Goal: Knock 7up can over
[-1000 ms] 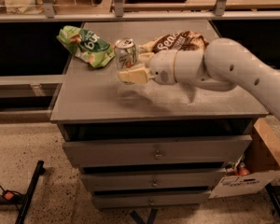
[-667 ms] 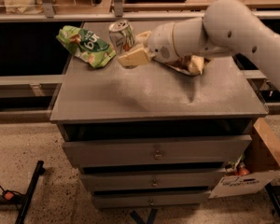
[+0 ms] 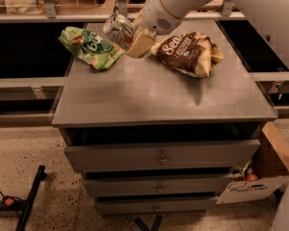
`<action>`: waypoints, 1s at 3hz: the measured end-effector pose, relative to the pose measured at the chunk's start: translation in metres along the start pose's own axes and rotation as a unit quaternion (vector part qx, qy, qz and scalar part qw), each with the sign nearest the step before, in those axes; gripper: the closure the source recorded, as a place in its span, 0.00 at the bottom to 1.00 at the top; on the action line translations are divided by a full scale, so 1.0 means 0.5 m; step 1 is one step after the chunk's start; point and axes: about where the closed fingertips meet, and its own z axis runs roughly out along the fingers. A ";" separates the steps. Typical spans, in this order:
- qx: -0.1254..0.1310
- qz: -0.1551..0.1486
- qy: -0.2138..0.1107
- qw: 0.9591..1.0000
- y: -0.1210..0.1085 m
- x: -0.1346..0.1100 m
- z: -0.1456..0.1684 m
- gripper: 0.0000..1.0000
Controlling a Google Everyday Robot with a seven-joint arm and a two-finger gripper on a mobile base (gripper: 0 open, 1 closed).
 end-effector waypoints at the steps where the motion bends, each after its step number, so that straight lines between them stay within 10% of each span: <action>1: -0.071 -0.070 0.125 0.987 0.065 0.065 0.023 0.83; 3: -0.212 -0.120 0.307 0.920 0.173 0.190 0.018 0.44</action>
Offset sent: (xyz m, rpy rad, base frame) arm -0.0994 -0.0823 -0.1041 -0.8565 0.3471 0.3570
